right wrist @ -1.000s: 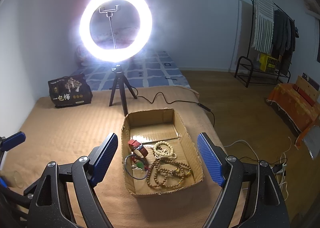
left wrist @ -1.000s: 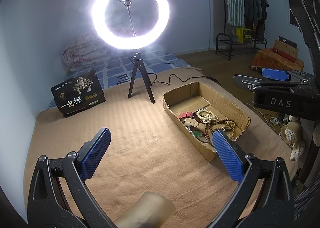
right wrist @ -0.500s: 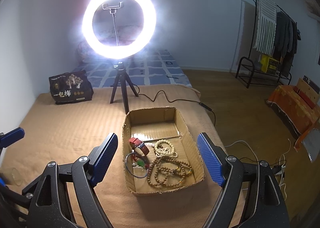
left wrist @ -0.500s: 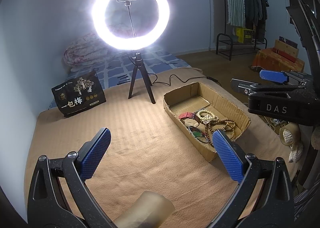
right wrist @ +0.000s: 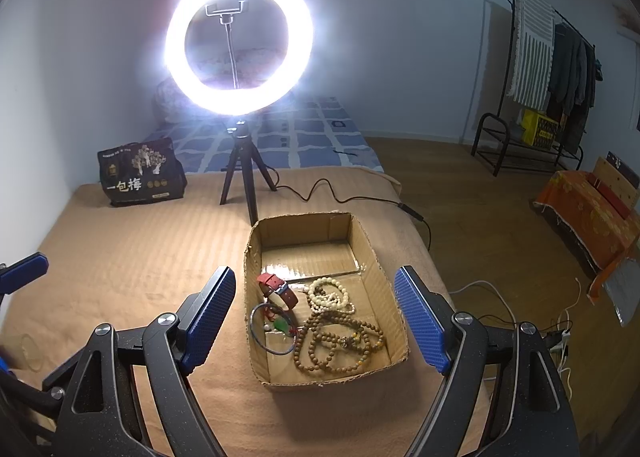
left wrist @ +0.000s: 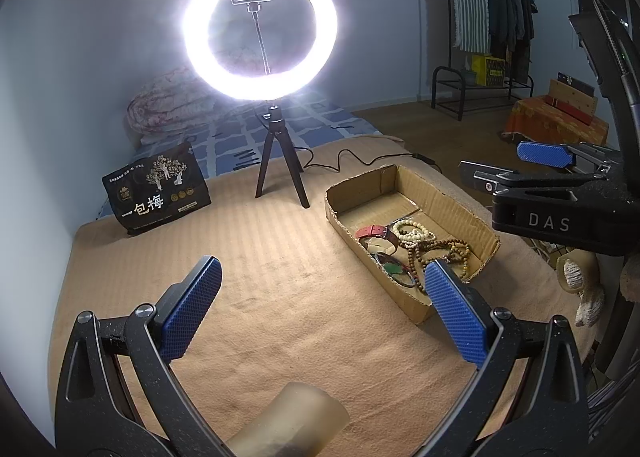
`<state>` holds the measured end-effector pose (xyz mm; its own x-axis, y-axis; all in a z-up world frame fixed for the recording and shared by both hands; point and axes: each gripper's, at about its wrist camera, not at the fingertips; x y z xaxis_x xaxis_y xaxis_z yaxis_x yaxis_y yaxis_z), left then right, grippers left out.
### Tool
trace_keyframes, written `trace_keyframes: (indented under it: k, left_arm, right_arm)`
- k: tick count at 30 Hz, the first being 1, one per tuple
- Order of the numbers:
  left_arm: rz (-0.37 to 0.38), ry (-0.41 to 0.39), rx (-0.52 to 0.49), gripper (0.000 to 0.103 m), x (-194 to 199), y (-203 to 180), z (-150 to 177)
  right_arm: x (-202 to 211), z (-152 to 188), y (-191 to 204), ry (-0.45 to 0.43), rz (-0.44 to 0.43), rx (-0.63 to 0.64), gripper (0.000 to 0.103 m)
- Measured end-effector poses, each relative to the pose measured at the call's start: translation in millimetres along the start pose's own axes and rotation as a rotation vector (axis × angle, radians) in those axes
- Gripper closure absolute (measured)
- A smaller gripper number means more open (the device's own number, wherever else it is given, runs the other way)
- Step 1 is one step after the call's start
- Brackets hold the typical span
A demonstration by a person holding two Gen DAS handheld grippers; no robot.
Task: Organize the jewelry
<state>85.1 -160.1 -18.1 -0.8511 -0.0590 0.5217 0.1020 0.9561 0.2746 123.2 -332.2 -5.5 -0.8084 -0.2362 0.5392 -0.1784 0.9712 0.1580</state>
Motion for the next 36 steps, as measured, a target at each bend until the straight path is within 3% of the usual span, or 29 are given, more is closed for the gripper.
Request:
trace_keyframes:
  k: [29, 36]
  left_arm:
    - [0.004, 0.012, 0.034, 0.0, 2.6, 2.0, -2.4]
    - [-0.03, -0.011, 0.025, 0.0, 6.0, -2.5, -0.6]
  right_arm:
    - [-0.9, 2.8, 0.2, 0.014, -0.005, 0.011, 0.021]
    - [-0.1, 2.8, 0.6, 0.018, -0.008, 0.014, 0.021]
Point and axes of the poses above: each gripper's, at about its wrist camera, not at the fingertips, and x roughly against the way its jaws point, y to its left, z to its underside, and after that the axes turned 14 degrees about -z, right-handed
